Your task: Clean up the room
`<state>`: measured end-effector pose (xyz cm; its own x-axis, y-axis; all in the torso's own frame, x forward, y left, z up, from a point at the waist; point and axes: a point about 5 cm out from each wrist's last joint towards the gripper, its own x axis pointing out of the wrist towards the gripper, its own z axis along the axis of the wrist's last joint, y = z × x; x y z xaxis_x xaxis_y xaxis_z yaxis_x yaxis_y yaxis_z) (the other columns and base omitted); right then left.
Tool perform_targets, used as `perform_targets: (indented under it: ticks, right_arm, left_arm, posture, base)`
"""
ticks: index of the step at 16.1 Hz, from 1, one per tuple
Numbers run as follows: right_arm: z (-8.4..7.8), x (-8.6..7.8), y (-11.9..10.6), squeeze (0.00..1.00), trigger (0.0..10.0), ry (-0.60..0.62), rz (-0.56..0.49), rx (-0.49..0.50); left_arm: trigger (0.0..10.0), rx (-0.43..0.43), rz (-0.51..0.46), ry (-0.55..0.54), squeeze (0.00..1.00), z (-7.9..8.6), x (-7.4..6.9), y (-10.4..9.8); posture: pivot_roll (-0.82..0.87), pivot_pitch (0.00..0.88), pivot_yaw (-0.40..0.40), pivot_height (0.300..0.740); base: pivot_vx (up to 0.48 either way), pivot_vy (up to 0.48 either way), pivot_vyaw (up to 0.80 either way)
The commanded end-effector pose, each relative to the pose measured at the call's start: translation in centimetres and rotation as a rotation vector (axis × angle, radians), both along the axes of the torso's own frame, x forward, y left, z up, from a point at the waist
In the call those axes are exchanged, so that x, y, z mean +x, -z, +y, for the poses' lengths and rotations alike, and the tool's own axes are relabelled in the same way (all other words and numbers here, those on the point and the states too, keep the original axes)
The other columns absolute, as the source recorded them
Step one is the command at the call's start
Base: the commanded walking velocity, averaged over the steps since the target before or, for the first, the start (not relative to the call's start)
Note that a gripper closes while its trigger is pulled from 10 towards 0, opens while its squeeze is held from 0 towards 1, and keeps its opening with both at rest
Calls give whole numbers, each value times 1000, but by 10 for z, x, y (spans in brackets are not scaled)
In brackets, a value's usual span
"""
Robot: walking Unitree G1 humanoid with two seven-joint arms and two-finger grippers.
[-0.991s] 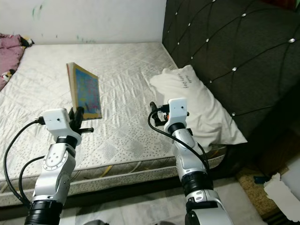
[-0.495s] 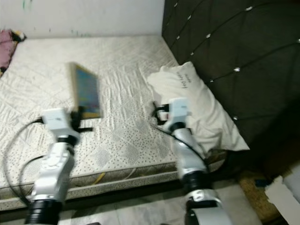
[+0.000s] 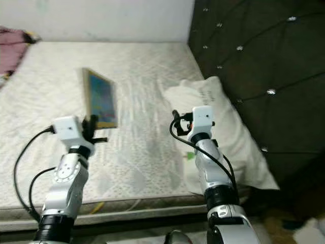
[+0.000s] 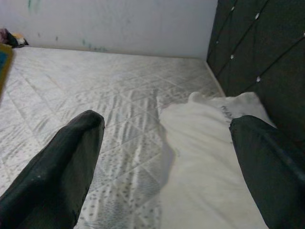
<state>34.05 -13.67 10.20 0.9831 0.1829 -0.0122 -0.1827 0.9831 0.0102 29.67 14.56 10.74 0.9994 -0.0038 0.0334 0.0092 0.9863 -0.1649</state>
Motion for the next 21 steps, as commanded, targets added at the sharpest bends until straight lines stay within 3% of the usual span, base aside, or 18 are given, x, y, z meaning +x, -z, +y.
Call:
perform_targets:
  ticks: [1, 6, 10, 12, 13, 14, 18, 21]
  right_arm:
    - [10, 2, -5, 0, 10000, -26, -18, 8]
    - [10, 2, -5, 0, 10000, -24, -9, 3]
    - [8, 2, -5, 0, 10000, -16, -10, 15]
    - [8, 2, -5, 0, 10000, -21, -12, 8]
    - [8, 1, -4, 0, 10000, -24, -11, -3]
    - [7, 1, -1, 0, 10000, -25, -2, -5]
    - [9, -8, 8, 0, 10000, -28, 29, 26]
    - [8, -17, 10, 0, 10000, -38, 28, 36]
  left_arm:
    - [10000, 21, -33, -38, 0, 12, 0, -7]
    - [10000, 56, -1, -87, 0, 19, 1, -3]
    - [10000, 97, -31, -95, 0, 26, 1, -7]
    - [10000, 41, 63, -175, 0, 31, 1, -5]
    - [10000, 47, 24, -145, 0, 29, 2, -8]
    - [10000, 39, -21, -110, 0, 29, 0, -9]
    - [10000, 26, 48, -179, 0, 38, -16, 1]
    - [10000, 30, 57, -151, 0, 32, -19, 6]
  posture:
    - [-6, 0, -20, 740]
    - [-4, 0, -20, 740]
    - [-11, 0, -16, 740]
    - [0, 0, -21, 740]
    - [3, 0, -23, 740]
    - [10, 0, -27, 740]
    - [17, 0, 0, 740]
    - [9, 0, 0, 740]
  base:
    - [0, 0, 0]
    - [0, 0, 0]
    - [0, 0, -800]
    - [0, 0, -506]
    - [0, 0, 0]
    - [0, 0, 0]
    - [0, 0, 0]
    - [0, 0, 0]
